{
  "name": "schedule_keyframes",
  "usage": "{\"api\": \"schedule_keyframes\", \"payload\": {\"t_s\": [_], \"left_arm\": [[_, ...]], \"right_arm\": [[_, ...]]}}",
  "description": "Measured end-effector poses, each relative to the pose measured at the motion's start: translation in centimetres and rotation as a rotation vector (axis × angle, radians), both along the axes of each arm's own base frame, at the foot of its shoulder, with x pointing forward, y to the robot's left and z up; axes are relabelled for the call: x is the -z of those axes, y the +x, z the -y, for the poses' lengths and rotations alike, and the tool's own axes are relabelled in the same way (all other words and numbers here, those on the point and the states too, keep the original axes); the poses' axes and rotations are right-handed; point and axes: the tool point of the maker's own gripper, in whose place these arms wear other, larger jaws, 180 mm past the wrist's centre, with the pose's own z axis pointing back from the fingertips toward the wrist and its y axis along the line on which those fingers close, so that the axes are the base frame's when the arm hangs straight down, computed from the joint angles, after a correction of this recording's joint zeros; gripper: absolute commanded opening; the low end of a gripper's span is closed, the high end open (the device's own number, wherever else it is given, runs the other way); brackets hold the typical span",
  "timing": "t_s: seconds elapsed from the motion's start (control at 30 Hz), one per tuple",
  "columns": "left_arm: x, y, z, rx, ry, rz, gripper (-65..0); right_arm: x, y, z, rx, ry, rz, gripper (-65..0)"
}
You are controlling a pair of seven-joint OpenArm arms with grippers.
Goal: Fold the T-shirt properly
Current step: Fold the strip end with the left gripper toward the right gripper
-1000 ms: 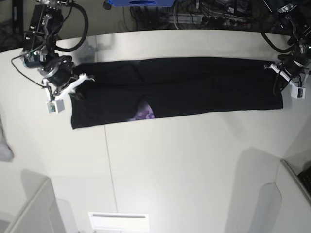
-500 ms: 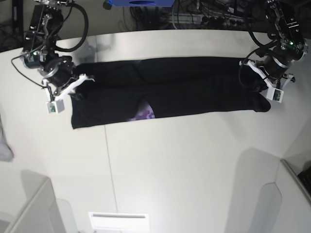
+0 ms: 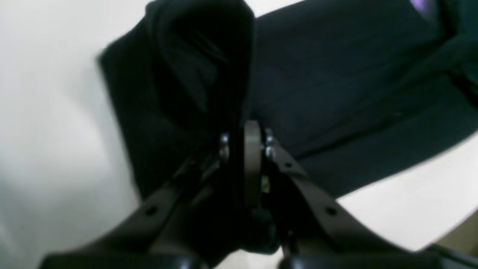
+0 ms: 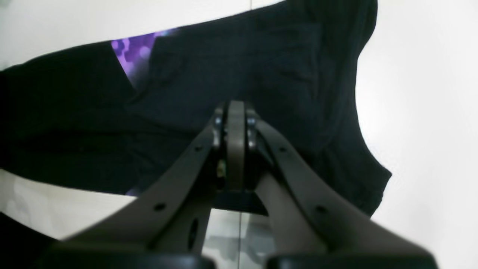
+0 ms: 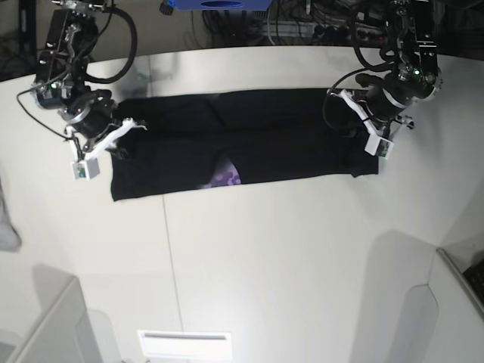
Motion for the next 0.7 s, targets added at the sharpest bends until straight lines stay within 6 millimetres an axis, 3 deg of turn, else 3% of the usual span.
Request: {"api": "schedule_keyframes", "payload": {"t_s": [0.37,0.7], "left_arm": [[-0.4,1.7,5.3,0.043,-0.094,0.018,-65.0],[-0.3,1.3,9.0,0.123,-0.131,-0.002,-65.0]], "right_arm": [[0.4,0.0,0.1,0.004,0.002,-0.013,-65.0],[0.1,0.4,0.1,0.005,0.003,-0.001,-65.0]]}}
